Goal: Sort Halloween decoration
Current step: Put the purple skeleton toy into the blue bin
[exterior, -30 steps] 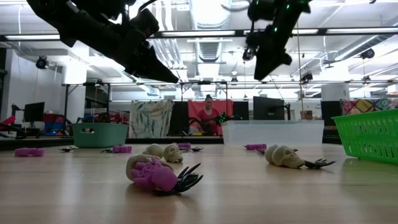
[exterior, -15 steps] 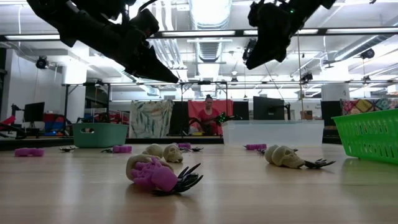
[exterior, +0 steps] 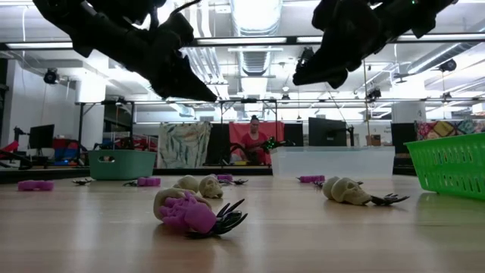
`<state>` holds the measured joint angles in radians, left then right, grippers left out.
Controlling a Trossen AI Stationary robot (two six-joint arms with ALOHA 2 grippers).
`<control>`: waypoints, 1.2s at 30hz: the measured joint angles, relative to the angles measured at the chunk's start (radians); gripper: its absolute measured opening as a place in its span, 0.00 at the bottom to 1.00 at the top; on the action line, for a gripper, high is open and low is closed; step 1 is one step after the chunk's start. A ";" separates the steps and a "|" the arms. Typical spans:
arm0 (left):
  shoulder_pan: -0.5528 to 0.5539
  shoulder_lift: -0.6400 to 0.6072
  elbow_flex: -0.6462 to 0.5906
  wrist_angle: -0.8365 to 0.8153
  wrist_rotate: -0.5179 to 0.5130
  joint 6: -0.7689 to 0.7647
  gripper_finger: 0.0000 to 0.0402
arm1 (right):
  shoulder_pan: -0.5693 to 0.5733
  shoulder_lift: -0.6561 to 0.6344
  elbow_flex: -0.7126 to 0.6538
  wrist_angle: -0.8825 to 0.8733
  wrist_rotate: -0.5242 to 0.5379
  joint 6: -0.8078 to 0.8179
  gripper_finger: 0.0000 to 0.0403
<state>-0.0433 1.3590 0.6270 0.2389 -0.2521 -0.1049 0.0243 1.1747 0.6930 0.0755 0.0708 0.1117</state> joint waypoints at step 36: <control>-0.113 0.003 0.052 -0.642 -0.091 -0.110 0.22 | 0.013 0.053 -0.001 0.039 0.008 -0.018 0.18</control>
<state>-0.1566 1.3624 0.6795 -0.4027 -0.3432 -0.2146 0.0376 1.2278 0.6918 0.1143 0.0792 0.0940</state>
